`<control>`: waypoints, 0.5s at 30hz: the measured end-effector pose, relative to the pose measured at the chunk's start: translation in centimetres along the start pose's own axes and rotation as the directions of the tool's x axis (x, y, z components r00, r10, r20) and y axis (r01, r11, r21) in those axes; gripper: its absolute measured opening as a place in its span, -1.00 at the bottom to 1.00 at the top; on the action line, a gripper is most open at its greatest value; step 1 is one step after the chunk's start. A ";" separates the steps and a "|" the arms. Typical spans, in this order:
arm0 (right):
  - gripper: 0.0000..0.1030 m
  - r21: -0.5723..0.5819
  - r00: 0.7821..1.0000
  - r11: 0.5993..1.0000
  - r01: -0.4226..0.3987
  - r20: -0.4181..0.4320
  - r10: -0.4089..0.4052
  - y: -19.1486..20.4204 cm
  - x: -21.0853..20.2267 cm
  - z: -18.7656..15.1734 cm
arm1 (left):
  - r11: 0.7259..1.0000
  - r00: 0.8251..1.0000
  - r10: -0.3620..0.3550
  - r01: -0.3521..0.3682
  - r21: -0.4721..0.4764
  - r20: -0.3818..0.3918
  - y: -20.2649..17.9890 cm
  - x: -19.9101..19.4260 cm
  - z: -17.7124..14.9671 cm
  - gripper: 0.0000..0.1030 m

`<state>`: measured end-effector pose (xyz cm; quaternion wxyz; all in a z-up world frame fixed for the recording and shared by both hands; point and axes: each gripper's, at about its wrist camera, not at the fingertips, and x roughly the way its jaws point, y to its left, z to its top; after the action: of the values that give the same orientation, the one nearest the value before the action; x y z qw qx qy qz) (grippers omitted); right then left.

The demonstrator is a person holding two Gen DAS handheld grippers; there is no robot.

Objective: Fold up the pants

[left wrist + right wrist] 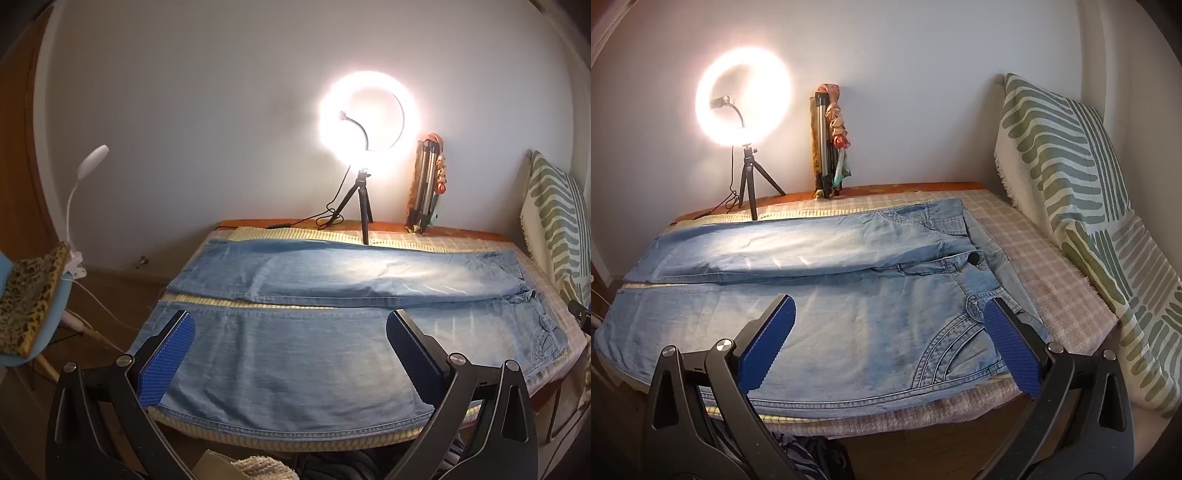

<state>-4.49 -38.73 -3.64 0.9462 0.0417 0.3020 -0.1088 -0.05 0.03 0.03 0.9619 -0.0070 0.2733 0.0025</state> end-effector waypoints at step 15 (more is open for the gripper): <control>1.00 -0.015 1.000 1.000 0.000 -0.005 -0.001 0.2 0.0 -0.1 | 1.000 1.000 0.016 -0.016 0.019 0.017 -0.1 -0.6 -0.1 1.00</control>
<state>-4.50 -38.49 -3.70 0.9457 0.0349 0.3051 -0.1067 -0.61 -0.09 0.27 0.9641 0.0046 0.2653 0.0077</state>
